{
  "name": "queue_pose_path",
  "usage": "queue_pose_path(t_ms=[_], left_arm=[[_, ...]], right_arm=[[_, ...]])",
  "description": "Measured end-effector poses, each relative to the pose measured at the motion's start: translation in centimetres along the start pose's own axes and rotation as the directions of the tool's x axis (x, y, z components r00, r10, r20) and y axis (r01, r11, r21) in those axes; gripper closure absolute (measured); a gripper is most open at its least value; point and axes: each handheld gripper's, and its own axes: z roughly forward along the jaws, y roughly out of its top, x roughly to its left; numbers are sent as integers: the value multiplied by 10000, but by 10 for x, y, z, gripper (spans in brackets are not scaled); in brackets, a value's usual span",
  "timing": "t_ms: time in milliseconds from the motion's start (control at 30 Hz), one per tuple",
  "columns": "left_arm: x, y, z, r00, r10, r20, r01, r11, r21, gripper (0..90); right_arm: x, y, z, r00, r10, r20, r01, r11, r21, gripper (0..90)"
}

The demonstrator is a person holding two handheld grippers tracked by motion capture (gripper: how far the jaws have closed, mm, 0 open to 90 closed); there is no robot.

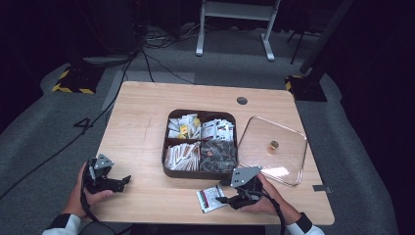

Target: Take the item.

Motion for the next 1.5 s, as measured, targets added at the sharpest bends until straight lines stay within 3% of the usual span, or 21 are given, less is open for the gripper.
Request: queue_pose_path(t_ms=[100,367,500,533,567,600,633,667,700,733,767,800,833,933,1233,1300,1433,1500], left_arm=[[0,0,0,10000,-4,1,4,10000,-1,5],[0,0,0,10000,-6,0,6,10000,-2,5],[0,0,0,10000,4,0,-4,10000,-8,4],[0,0,0,10000,-2,-3,2,10000,-1,5],[0,0,0,10000,-2,-3,2,10000,-1,5],[0,0,0,10000,-2,3,2,10000,-2,5],[0,0,0,10000,-2,3,2,10000,-2,4],[0,0,0,10000,-12,4,12,10000,-13,4],[0,0,0,10000,-12,14,12,10000,-8,4],[0,0,0,10000,-8,16,8,10000,-7,4],[0,0,0,10000,-8,16,8,10000,-7,4],[0,0,0,10000,-7,18,7,10000,-5,4],[0,0,0,10000,-7,18,7,10000,-5,4],[0,0,0,10000,9,32,-9,10000,-2,4],[0,0,0,10000,30,26,-30,10000,-12,4],[0,0,0,10000,18,39,-18,10000,-3,4],[1,0,0,10000,73,10,-73,10000,-21,4],[1,0,0,10000,73,12,-73,10000,-20,4]], right_arm=[[-5,0,-8,9993,174,331,-165,9995,-251,360],[-16,-1,-31,9934,376,1086,-292,9965,-787,293],[-25,-3,-42,9852,507,1639,-370,9957,-854,290],[-30,-5,-48,9786,674,1946,-505,9946,-908,296],[-30,-5,-48,9786,674,1946,-505,9946,-908,296],[-37,-7,-55,9709,836,2244,-623,9930,-1005,302],[-37,-7,-55,9709,836,2244,-623,9930,-1005,302],[-46,-9,-60,9599,1054,2598,-795,9909,-1084,305],[-46,-9,-60,9599,1054,2598,-795,9909,-1084,305],[-55,-11,-65,9489,1241,2900,-953,9892,-1117,307],[-55,-11,-65,9489,1241,2900,-953,9892,-1117,307],[-64,-14,-71,9398,1510,3067,-1177,9852,-1245,311],[-64,-14,-71,9398,1510,3067,-1177,9852,-1245,311],[-81,-19,-80,9266,1986,3194,-1601,9767,-1428,310],[-122,-35,-92,8680,2827,4082,-2424,9587,-1485,311],[-128,-38,-91,8584,2862,4258,-2533,9581,-1334,311],[-140,-45,-89,8526,3039,4251,-2833,9524,-1126,311],[-146,-50,-87,8413,3081,4441,-2961,9501,-983,311]])
